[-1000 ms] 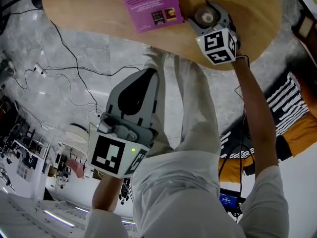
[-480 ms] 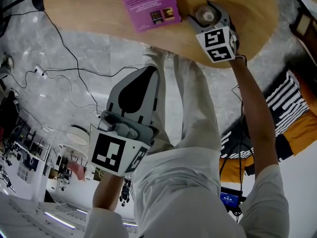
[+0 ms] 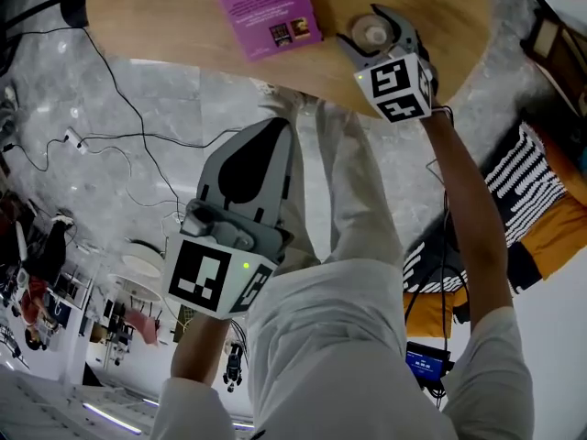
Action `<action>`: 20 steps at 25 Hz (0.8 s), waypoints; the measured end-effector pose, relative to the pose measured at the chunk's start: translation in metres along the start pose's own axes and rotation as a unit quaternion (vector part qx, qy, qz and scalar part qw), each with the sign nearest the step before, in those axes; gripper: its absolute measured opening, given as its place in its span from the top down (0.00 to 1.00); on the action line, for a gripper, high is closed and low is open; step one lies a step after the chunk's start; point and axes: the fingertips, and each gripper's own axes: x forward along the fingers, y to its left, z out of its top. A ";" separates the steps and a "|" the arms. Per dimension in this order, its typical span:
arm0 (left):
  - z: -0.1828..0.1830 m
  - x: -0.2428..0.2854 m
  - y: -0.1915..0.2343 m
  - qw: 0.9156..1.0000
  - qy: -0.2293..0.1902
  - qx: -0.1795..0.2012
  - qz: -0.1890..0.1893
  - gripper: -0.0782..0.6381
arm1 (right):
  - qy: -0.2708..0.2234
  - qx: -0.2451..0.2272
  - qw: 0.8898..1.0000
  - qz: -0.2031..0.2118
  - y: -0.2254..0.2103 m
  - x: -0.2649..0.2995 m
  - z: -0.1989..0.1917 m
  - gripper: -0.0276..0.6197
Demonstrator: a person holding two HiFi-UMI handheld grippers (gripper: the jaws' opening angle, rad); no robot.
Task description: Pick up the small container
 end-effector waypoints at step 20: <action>0.049 -0.048 -0.047 0.997 -0.073 0.005 0.012 0.86 | -0.021 0.027 0.999 -0.025 -0.012 -0.107 0.050 0.43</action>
